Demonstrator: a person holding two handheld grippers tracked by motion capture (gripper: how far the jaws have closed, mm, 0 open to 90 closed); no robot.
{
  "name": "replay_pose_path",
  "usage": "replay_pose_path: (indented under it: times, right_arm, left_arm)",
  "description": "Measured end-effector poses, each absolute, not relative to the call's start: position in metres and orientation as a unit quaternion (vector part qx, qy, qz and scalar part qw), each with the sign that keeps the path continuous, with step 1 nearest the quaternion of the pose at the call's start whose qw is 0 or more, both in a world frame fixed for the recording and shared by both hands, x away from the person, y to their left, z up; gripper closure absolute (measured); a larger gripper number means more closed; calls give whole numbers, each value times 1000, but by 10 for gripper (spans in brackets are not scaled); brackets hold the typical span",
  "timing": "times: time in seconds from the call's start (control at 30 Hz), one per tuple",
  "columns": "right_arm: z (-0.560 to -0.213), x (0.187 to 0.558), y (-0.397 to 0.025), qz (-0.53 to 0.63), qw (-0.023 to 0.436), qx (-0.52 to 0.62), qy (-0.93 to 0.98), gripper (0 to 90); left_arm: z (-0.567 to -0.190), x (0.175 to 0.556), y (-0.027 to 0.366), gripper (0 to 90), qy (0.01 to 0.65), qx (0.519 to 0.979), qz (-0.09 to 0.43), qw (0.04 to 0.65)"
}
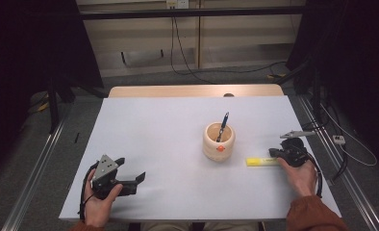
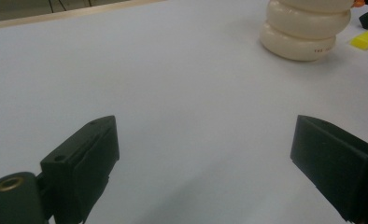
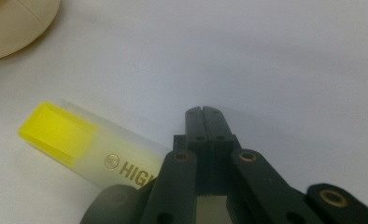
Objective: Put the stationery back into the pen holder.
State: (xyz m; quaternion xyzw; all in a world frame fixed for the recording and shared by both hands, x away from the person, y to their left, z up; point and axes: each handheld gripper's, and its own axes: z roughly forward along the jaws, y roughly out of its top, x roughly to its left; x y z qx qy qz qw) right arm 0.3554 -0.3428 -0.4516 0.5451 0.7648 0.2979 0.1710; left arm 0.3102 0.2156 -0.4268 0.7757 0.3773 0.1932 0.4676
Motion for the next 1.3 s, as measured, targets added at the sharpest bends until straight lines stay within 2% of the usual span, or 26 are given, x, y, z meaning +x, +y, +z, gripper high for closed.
replay_pose_path:
  times: [0.47, 1.3]
  right_arm:
    - [-448, 348, -347, 295, 140, 547, 771, 900]
    - [-442, 326, -349, 279, 118, 526, 795, 900]
  left_arm:
    - [-427, 310, 215, 78, 378, 775, 191, 469]
    - [-428, 312, 213, 80, 372, 779, 187, 469]
